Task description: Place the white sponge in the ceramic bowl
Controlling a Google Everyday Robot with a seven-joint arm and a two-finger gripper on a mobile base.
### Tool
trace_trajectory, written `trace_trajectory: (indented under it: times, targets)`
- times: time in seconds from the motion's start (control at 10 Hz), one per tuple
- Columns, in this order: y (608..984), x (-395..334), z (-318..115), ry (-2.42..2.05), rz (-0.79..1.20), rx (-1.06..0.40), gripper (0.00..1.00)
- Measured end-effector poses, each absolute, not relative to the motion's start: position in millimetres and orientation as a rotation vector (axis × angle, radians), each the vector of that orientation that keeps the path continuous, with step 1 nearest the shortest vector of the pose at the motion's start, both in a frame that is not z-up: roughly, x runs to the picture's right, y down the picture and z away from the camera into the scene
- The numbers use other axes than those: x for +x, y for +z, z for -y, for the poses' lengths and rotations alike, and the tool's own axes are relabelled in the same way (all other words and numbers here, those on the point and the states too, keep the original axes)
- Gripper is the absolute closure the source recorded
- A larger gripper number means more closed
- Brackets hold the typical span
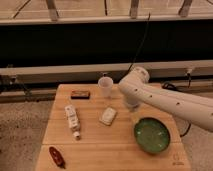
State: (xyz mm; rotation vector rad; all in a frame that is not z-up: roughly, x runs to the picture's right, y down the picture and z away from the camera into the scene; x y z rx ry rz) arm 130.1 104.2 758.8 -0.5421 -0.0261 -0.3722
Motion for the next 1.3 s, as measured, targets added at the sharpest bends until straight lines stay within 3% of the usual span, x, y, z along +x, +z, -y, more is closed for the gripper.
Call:
trace_trajectory:
  times: [1.3]
  targets:
    - [824, 62, -132, -0.619, 0.134, -0.574, 0.20]
